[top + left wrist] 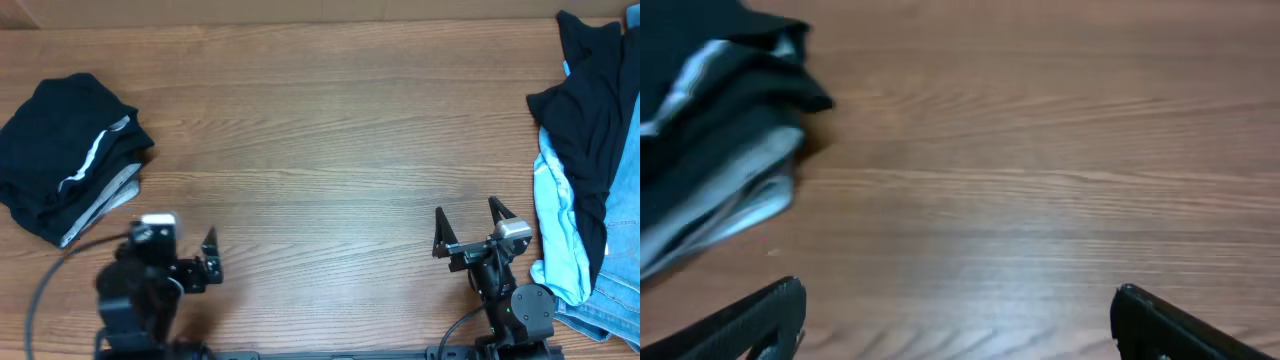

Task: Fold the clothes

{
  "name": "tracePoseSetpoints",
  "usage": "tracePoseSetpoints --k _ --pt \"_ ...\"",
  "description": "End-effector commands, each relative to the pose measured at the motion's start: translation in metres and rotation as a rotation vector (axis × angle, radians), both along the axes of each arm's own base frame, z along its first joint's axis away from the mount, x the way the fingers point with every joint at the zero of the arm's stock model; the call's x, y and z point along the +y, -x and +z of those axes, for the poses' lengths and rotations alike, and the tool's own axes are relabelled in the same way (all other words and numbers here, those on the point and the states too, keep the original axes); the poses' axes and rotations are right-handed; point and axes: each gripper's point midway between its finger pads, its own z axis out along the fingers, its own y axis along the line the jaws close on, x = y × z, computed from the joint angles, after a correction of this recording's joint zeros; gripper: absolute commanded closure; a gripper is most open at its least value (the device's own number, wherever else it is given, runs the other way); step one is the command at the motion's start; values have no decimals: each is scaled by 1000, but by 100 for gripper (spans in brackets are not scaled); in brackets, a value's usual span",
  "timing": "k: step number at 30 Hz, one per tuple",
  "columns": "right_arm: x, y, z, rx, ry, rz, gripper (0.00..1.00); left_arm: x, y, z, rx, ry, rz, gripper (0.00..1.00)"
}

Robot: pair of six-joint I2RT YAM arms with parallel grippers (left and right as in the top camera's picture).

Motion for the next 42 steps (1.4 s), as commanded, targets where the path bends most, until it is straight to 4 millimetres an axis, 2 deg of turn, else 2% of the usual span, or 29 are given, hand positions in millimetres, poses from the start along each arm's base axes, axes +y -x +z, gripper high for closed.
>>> tracePoseSetpoints --k 1,4,7,10,11,42 --pt "0 0 -3 0 8 0 0 -12 -10 -31 -102 11 -52 0" --pt "0 0 -3 0 8 0 0 -21 -27 -33 -289 16 -103 0" --pt "0 0 -3 0 8 0 0 -24 -38 -23 -511 4 -130 0" --pt "0 0 -3 0 8 0 0 -21 -35 -22 -526 -18 -117 0" --pt "0 0 -3 0 7 0 0 -22 -35 -29 -497 -14 -117 0" --pt "0 0 -3 0 8 0 0 -22 -35 -28 -499 -15 -118 0"
